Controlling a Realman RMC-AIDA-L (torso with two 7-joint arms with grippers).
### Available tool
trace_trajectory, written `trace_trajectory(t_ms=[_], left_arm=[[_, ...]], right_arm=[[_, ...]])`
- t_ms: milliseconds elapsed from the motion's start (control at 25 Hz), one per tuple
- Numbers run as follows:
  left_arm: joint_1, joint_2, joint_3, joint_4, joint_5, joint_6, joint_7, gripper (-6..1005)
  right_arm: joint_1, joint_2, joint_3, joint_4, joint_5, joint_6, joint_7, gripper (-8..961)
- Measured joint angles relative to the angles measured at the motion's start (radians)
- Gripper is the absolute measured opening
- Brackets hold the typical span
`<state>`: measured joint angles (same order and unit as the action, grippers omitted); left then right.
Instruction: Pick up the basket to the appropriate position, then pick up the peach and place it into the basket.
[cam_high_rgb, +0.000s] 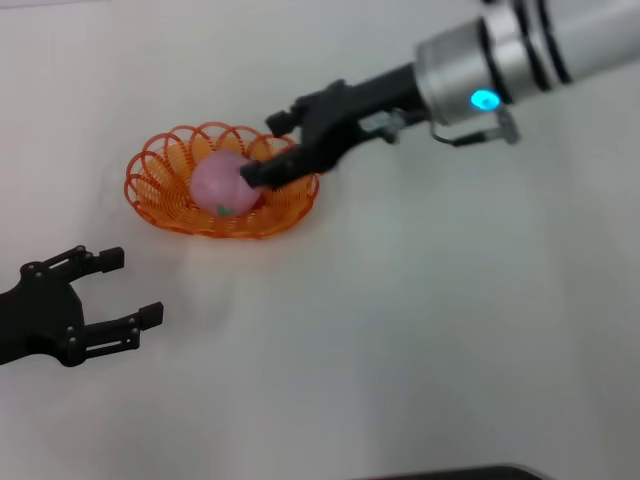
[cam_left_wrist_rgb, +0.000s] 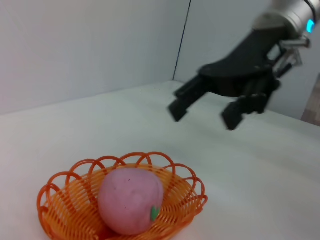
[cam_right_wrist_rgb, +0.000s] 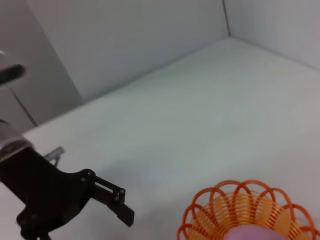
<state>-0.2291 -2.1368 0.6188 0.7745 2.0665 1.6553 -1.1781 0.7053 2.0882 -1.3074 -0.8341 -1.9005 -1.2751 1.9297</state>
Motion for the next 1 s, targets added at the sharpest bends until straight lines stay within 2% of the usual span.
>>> trace_trajectory(t_ms=[200,440,720,1000], left_arm=[[-0.002,0.000,-0.001,-0.002,-0.001,0.000,0.000,885],[-0.005,0.002,-0.024,-0.024,-0.003,0.002,0.002,885],[-0.005,0.004,-0.025,-0.030,-0.003,0.012,0.003,885],[-0.003,0.005,-0.023,-0.031,0.000,0.027,0.005,885]], right_arm=[[-0.136,-0.001,0.116,-0.004,0.066,-0.110,-0.229,888],[-0.261,0.003,0.143,0.042,0.144,-0.162,-0.481,885],[-0.320,0.000,0.213,0.176,0.163,-0.181,-0.669,884],[-0.378,-0.001,0.306,0.213,0.160,-0.231,-0.772,884]])
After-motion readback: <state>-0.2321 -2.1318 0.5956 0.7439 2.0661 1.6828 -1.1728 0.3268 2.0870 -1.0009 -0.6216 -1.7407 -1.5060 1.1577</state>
